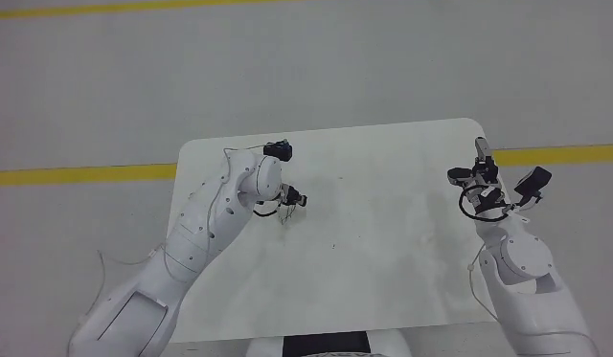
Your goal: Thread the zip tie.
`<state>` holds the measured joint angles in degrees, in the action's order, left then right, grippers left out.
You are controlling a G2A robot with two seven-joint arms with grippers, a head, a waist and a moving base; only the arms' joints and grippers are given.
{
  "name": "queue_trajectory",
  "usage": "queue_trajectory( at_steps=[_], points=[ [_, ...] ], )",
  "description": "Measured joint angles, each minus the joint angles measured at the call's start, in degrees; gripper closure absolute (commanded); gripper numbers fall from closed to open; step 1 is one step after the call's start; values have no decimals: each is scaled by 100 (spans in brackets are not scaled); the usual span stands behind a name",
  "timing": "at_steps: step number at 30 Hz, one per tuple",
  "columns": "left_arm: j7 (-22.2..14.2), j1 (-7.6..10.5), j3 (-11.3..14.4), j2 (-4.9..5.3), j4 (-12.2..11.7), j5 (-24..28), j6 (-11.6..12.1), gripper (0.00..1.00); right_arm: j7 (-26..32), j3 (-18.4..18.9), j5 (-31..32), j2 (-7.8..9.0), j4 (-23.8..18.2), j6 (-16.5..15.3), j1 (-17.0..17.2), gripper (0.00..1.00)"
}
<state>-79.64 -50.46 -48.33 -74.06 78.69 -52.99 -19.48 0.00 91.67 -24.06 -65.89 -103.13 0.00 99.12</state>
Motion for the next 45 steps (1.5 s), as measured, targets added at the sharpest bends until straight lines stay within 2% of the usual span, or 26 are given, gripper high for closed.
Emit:
queue_trajectory(
  at_steps=[8,13,18,21,30,32,42,43,45],
  points=[
    [-1,-43,121,-19,94,-97,0,0,0,0,0,0,0,0,0,0],
    [-1,-3,151,-68,-49,-101,0,0,0,0,0,0,0,0,0,0],
    [0,-4,102,-160,-194,73,0,0,0,0,0,0,0,0,0,0],
    [0,-3,56,-186,-168,-71,0,0,0,0,0,0,0,0,0,0],
    [16,-14,48,-184,-168,-62,0,0,0,0,0,0,0,0,0,0],
    [110,-57,26,-174,-171,-36,6,0,0,0,0,0,0,0,0,0],
    [0,-237,-39,-136,-21,-326,0,0,0,0,0,0,0,0,0,0],
    [0,-246,-39,-133,-1,-335,0,6,0,0,0,0,0,0,0,0],
    [0,-262,-31,-131,36,-353,0,24,0,0,0,0,0,0,0,0]
  ],
)
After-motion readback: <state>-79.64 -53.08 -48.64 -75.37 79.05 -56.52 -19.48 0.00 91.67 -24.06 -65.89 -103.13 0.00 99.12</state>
